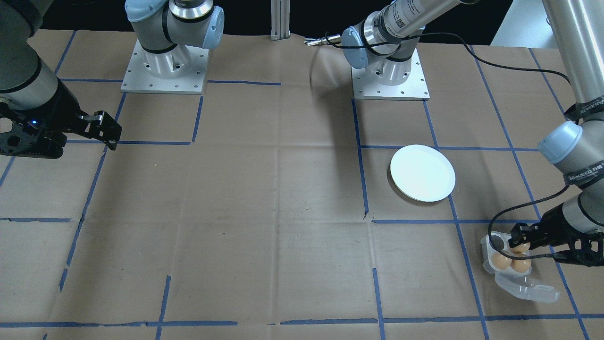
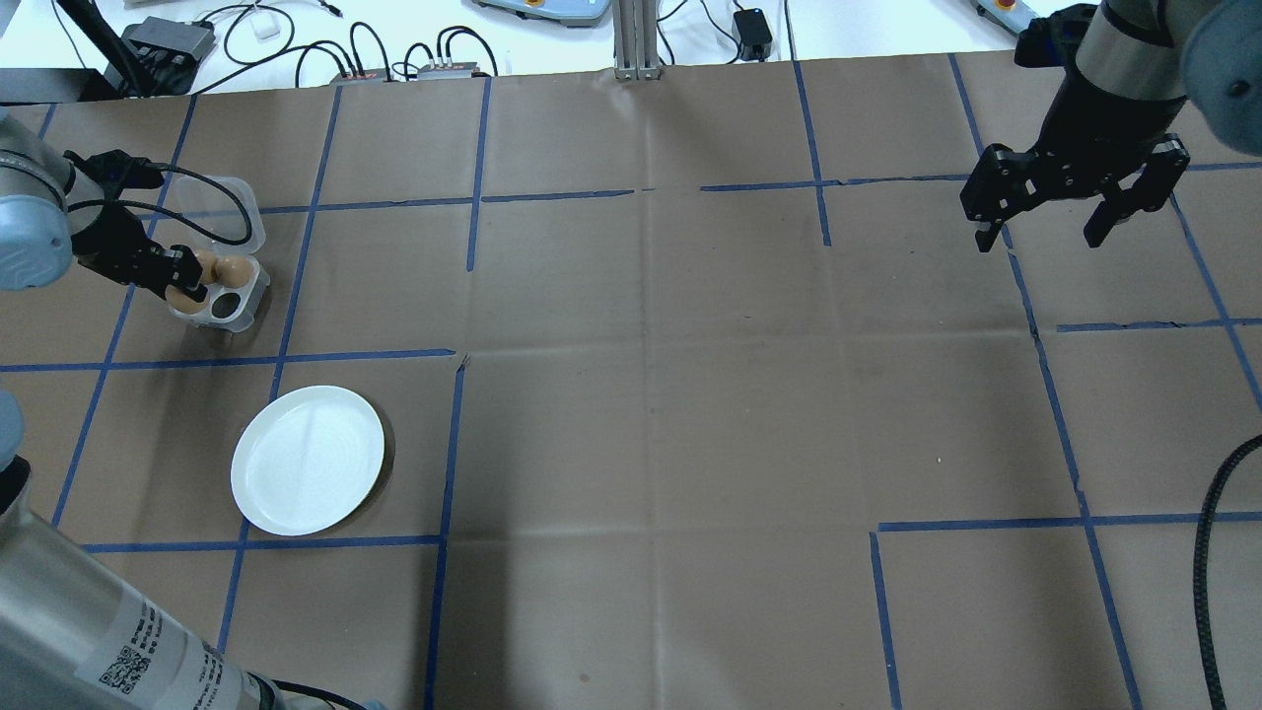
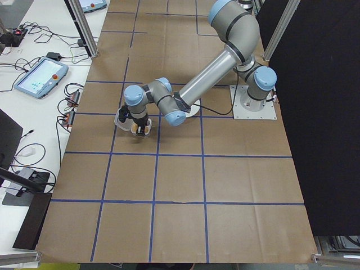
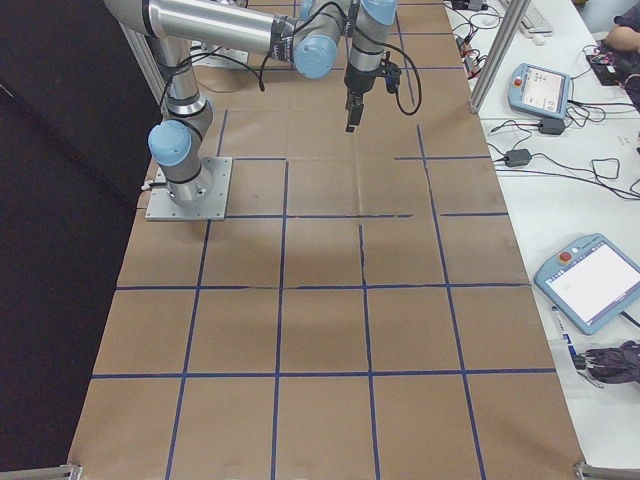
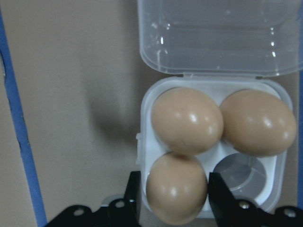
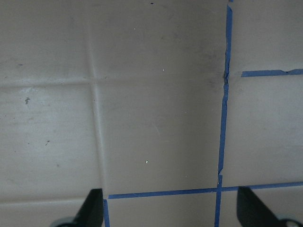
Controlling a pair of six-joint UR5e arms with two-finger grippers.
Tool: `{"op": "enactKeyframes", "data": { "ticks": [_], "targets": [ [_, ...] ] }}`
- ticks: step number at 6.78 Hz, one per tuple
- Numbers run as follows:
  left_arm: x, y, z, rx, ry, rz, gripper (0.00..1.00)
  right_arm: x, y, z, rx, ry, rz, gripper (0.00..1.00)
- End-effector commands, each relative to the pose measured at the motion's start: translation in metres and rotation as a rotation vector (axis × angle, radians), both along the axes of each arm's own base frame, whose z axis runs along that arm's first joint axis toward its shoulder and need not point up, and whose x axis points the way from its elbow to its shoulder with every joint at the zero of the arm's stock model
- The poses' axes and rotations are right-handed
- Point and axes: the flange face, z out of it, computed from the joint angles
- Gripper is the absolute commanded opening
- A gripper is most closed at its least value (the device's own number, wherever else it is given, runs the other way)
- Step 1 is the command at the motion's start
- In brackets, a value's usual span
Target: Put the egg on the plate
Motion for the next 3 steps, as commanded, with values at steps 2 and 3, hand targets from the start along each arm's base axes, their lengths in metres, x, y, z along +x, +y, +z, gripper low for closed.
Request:
{"op": "enactKeyframes", "data": {
  "ticks": [2, 3],
  "targets": [
    [0.0006, -0.0015, 0.0075, -0.014, -0.006, -0.018, 0.07, 0.0, 0.0, 0.0, 0.0, 0.0, 0.0, 1.0],
    [0.0001, -0.0015, 0.0094, -0.018, -0.003, -0.018, 0.04, 0.0, 0.0, 0.0, 0.0, 0.0, 0.0, 1.0]
  ]
}}
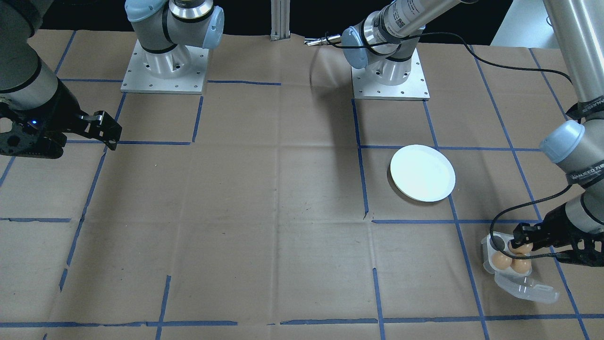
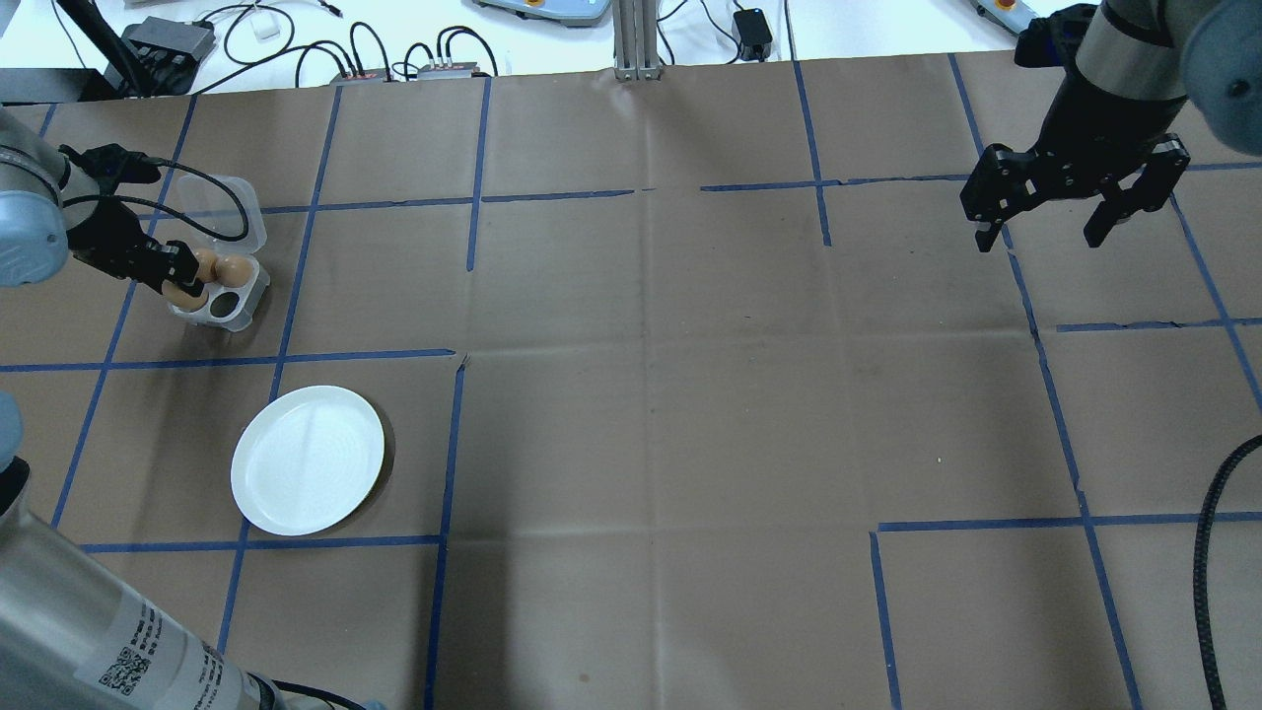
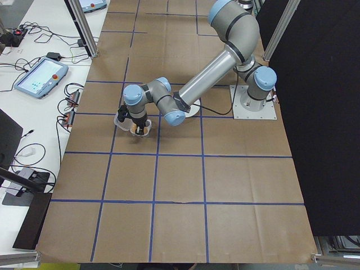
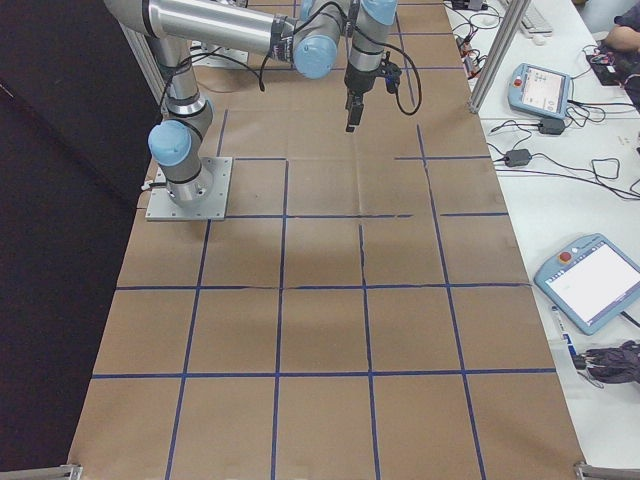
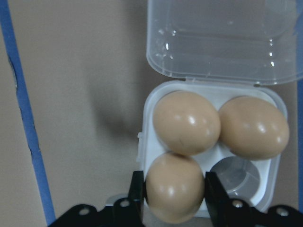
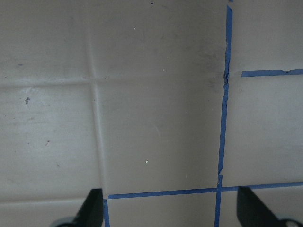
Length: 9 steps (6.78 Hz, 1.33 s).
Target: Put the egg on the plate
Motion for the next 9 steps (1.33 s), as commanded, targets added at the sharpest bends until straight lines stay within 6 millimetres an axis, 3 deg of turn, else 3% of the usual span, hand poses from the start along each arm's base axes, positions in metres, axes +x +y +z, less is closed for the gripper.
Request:
{"op": "enactKeyframes", "data": {
  "ticks": [1, 2, 4, 6, 8, 9],
  "targets": [
    [-0.002, 0.001, 0.009, -0.007, -0.002, 0.004, 0.0, 0.0, 0.0, 0.0, 0.0, 0.0, 0.0, 1.0],
    [-0.004, 0.003, 0.02, -0.015, -0.007, 0.006, 0.0, 0.0, 0.0, 0.0, 0.0, 0.0, 0.0, 1.0],
    [-0.022, 0.026, 0.055, 0.001, 0.005, 0.019, 0.0, 0.0, 0.0, 0.0, 0.0, 0.0, 0.0, 1.0],
    [-0.083, 0.077, 0.06, 0.088, 0.045, 0.183, 0.0, 0.0, 0.0, 0.0, 0.0, 0.0, 0.0, 1.0],
    [-0.151, 0.142, 0.038, 0.204, 0.071, 0.305, 0.0, 0.0, 0.0, 0.0, 0.0, 0.0, 0.0, 1.0],
    [-0.172, 0.159, 0.02, 0.263, 0.077, 0.343, 0.0, 0.0, 0.0, 0.0, 0.0, 0.0, 0.0, 1.0]
  ]
}}
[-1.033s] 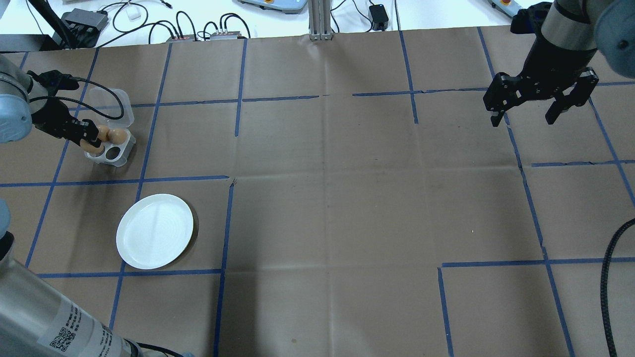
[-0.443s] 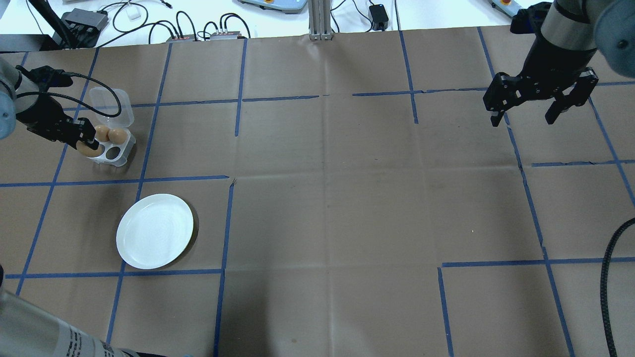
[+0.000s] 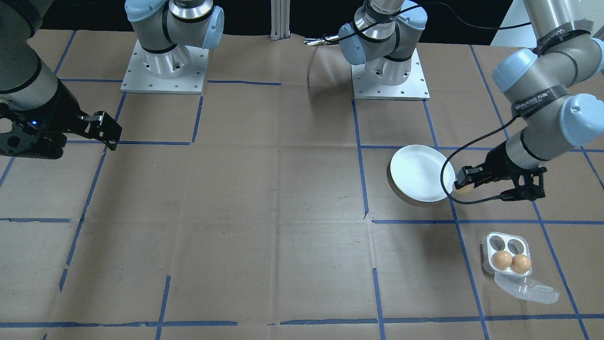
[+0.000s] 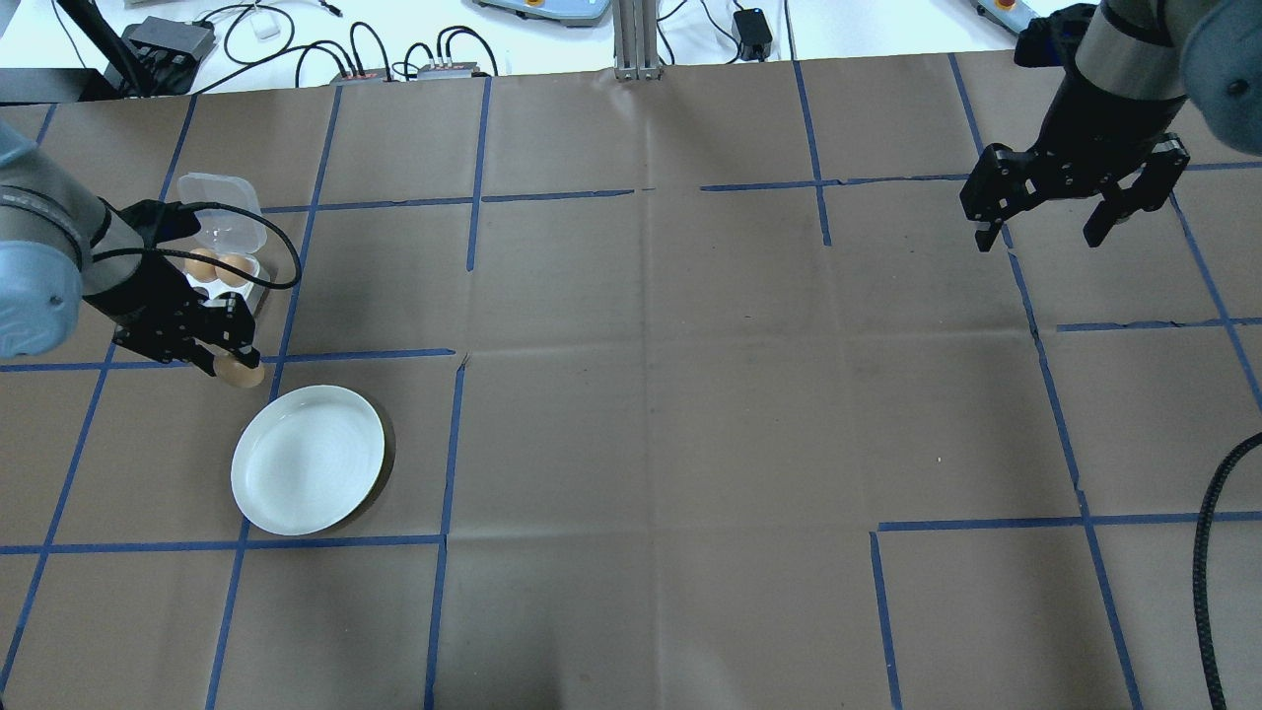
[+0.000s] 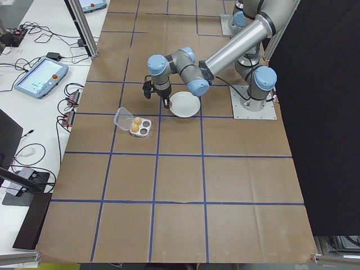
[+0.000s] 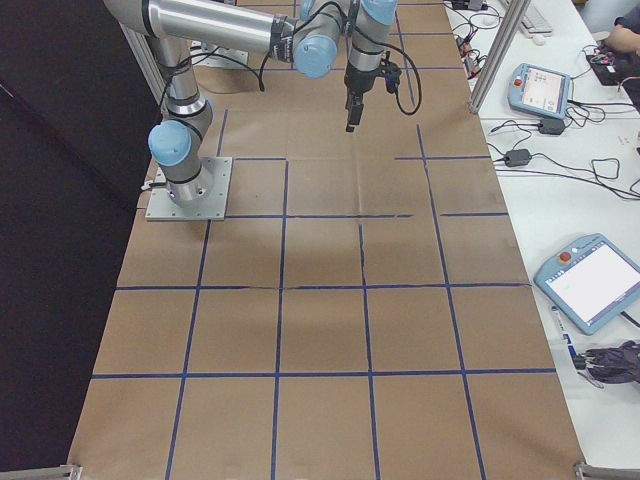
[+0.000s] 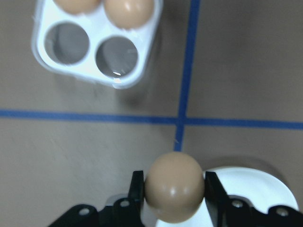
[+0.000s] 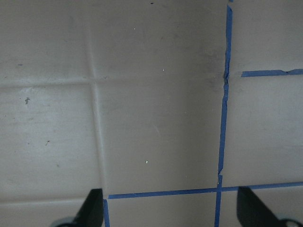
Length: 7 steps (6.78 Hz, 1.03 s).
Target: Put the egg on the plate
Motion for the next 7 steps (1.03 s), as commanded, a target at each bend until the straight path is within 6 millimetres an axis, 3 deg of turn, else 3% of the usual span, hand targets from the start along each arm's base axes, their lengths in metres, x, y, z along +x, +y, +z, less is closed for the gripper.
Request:
{"op": "enactKeyframes", "data": {
  "ticks": [1, 2, 3, 5, 7],
  "targets": [
    [-0.041, 0.033, -0.03, 0.096, 0.019, 0.05, 0.15, 0.0, 0.0, 0.0, 0.0, 0.0, 0.0, 1.0],
    [-0.04, 0.03, -0.029, 0.079, 0.008, 0.036, 0.88, 0.0, 0.0, 0.0, 0.0, 0.0, 0.0, 1.0],
    [-0.039, 0.026, -0.028, 0.064, 0.004, 0.033, 0.95, 0.0, 0.0, 0.0, 0.0, 0.0, 0.0, 1.0],
    [-0.03, 0.017, -0.021, 0.04, -0.002, 0.029, 0.98, 0.0, 0.0, 0.0, 0.0, 0.0, 0.0, 1.0],
    [0.013, -0.042, 0.032, -0.12, -0.042, -0.226, 0.98, 0.0, 0.0, 0.0, 0.0, 0.0, 0.0, 1.0]
  ]
}}
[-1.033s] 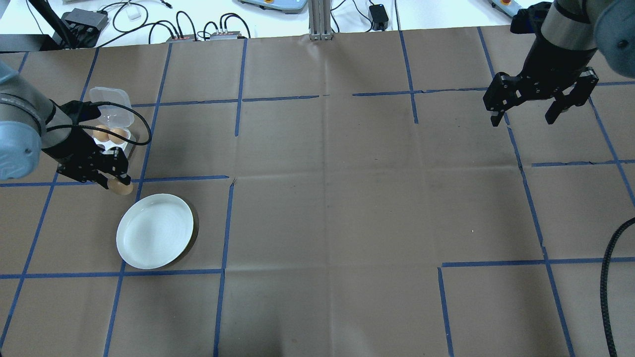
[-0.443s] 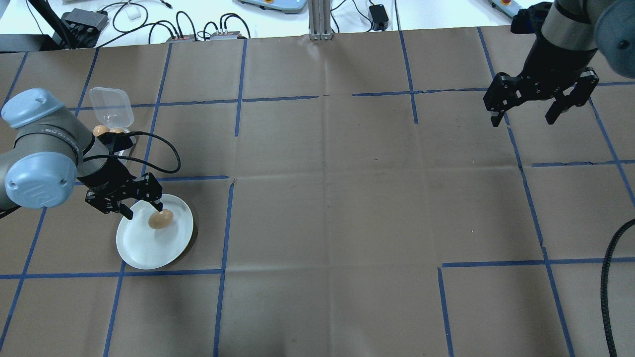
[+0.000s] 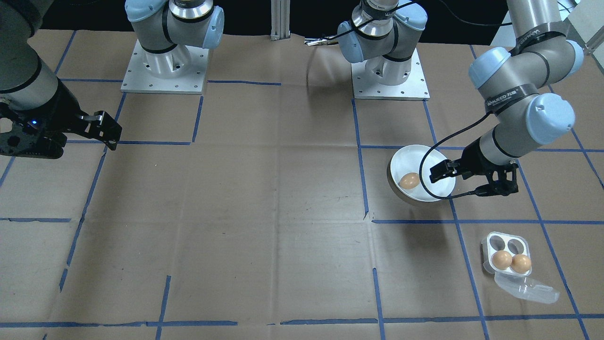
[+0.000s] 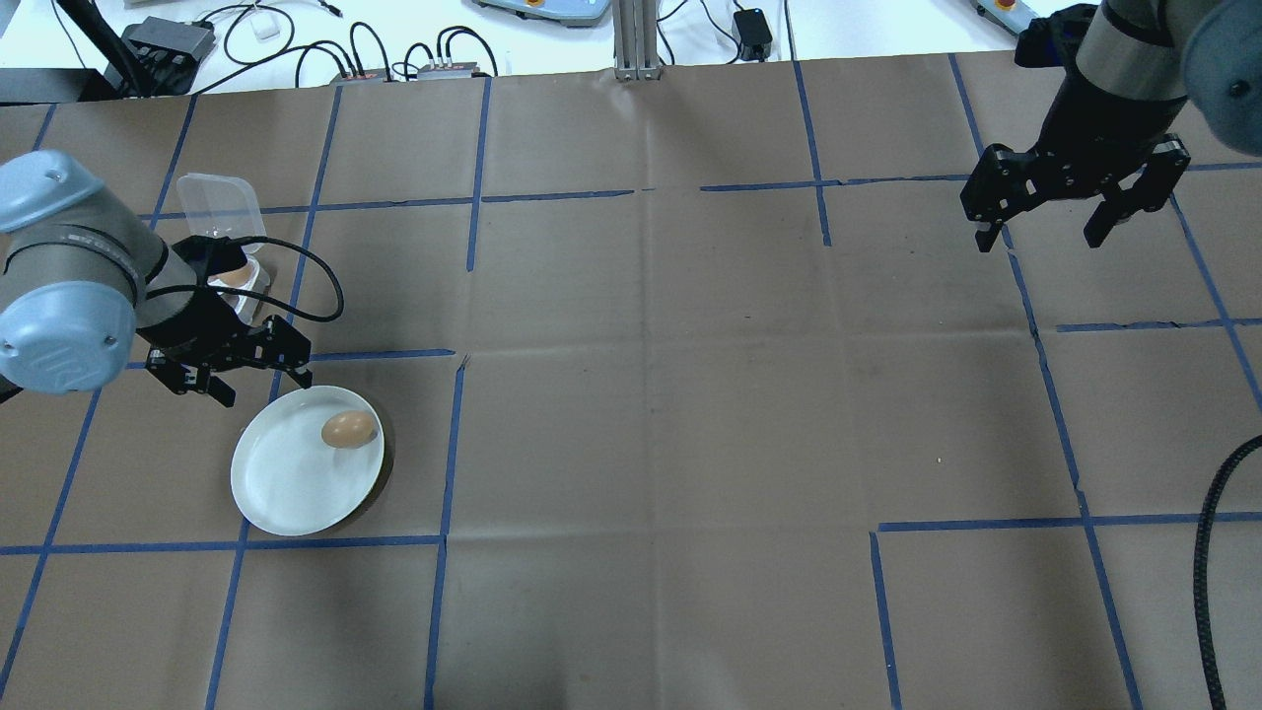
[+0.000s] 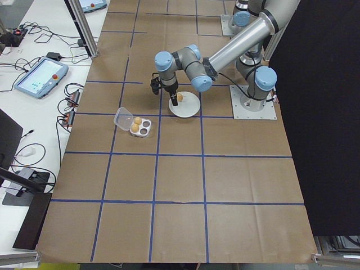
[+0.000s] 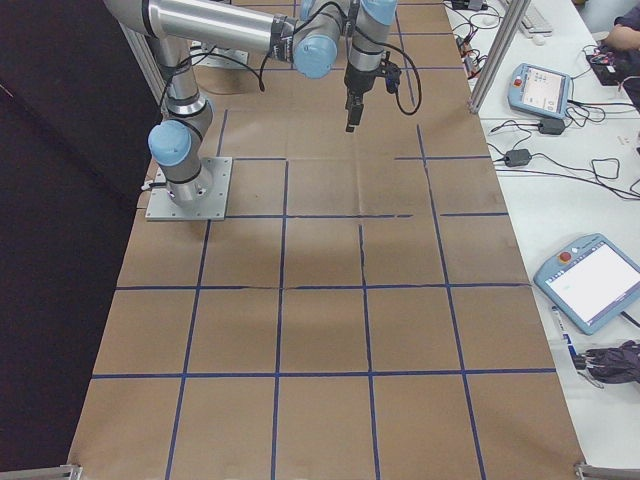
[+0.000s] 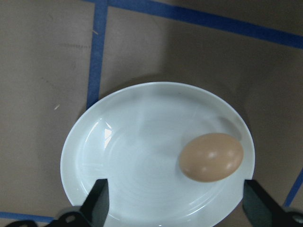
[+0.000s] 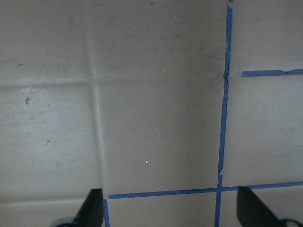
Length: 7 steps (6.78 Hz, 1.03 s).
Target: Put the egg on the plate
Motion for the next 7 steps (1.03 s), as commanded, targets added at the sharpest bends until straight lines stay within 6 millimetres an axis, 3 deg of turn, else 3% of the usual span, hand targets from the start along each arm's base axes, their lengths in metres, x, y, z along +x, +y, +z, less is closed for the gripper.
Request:
{"op": "enactKeyframes", "data": {
  "ticks": [1, 2, 3, 4, 5, 7],
  "targets": [
    [0.043, -0.055, 0.032, -0.107, -0.027, -0.279, 0.99, 0.0, 0.0, 0.0, 0.0, 0.0, 0.0, 1.0],
    [0.075, -0.076, 0.033, -0.131, -0.025, -0.407, 0.99, 0.0, 0.0, 0.0, 0.0, 0.0, 0.0, 1.0],
    [0.094, -0.09, 0.032, -0.149, -0.024, -0.58, 0.99, 0.0, 0.0, 0.0, 0.0, 0.0, 0.0, 1.0],
    [0.105, -0.107, 0.036, -0.172, -0.028, -0.769, 0.99, 0.0, 0.0, 0.0, 0.0, 0.0, 0.0, 1.0],
    [0.11, -0.118, 0.024, -0.179, -0.002, -0.965, 0.99, 0.0, 0.0, 0.0, 0.0, 0.0, 0.0, 1.0],
    [0.115, -0.128, 0.009, -0.186, 0.032, -1.291, 0.99, 0.0, 0.0, 0.0, 0.0, 0.0, 0.0, 1.0]
  ]
}}
